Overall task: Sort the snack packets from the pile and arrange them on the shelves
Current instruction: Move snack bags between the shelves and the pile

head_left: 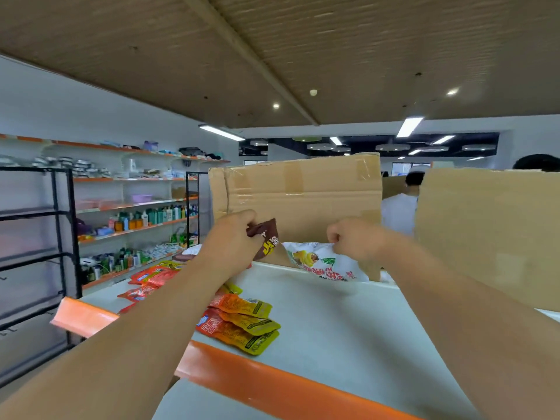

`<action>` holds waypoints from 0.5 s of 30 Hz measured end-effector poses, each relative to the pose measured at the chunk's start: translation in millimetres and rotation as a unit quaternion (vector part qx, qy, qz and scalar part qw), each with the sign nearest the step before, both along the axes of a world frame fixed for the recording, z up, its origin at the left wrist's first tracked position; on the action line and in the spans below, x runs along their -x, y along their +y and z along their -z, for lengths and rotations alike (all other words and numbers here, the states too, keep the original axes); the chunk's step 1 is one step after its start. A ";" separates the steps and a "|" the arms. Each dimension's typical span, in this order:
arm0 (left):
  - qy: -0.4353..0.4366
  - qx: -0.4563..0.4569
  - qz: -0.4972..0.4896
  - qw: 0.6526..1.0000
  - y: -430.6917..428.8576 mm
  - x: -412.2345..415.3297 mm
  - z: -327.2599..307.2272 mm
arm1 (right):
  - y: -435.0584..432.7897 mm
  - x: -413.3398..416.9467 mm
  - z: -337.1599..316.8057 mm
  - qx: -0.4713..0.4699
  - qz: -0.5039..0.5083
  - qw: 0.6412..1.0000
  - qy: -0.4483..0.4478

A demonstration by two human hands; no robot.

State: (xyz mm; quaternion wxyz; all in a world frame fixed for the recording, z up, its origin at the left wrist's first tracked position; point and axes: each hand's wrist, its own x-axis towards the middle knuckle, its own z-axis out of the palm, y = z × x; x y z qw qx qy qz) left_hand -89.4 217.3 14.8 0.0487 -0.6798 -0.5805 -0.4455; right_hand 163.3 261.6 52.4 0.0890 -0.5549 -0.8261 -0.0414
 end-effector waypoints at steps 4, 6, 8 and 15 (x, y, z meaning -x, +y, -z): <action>-0.095 -0.017 0.063 0.993 -10.8 -43.9 -8.0 | -24.7 -55.1 -12.0 0.031 0.004 0.993 0.110; -0.140 -0.013 0.085 0.986 -16.0 -67.2 -11.5 | -42.0 -86.9 -15.4 0.076 0.012 0.978 0.191; -0.235 0.016 0.108 0.966 -21.6 -91.6 -13.8 | -57.1 -117.7 -17.2 0.129 0.009 0.949 0.287; -0.338 0.176 0.078 0.921 -31.1 -150.2 6.7 | -87.2 -216.5 -5.5 0.242 0.163 0.945 0.147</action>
